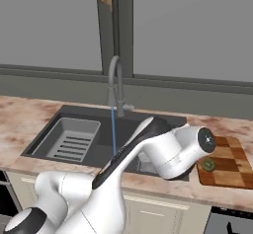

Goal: Pick the kiwi from the sink and place it on the cutting board to airdry. Then turn off the sink faucet.

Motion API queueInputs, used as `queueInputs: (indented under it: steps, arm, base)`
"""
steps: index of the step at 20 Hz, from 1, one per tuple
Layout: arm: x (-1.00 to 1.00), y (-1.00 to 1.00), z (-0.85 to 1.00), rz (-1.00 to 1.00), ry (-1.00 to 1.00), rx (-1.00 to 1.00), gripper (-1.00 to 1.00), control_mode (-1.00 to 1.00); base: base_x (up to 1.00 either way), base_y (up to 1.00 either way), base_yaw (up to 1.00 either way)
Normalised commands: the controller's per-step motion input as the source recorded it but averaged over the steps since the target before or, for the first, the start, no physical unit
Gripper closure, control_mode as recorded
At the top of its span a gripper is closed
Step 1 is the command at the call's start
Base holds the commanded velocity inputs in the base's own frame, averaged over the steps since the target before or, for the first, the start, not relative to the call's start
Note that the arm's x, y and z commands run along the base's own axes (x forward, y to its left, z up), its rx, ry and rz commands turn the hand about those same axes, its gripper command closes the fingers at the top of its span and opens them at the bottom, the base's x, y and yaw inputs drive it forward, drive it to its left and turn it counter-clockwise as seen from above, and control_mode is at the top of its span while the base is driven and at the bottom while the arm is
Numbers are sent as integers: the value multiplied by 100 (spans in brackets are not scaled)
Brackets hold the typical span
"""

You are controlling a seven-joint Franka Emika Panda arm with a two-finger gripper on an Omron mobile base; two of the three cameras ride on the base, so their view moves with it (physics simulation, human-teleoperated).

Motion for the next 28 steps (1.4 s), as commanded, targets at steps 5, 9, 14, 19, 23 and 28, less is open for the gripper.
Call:
queueInputs:
  steps: [5, 9, 14, 19, 23, 28]
  arm:
    - [-28, 17, 6, 23, -13, 6, -100, -100]
    - [-25, 45, 0, 13, -12, 5, -100, -100]
    - [-48, 35, 0, 14, -1, 5, -100, -100]
    - [-13, 39, 0, 10, -5, 13, -100, -100]
    - [6, 36, 5, 3, 0, 18, -100, -100]
    - [20, 26, 9, 0, 3, 18, -100, -100]
  base:
    - [0, 0, 0]
    - [0, 0, 0]
    - [0, 0, 0]
    - [0, 0, 0]
    - [0, 0, 0]
    - [0, 0, 0]
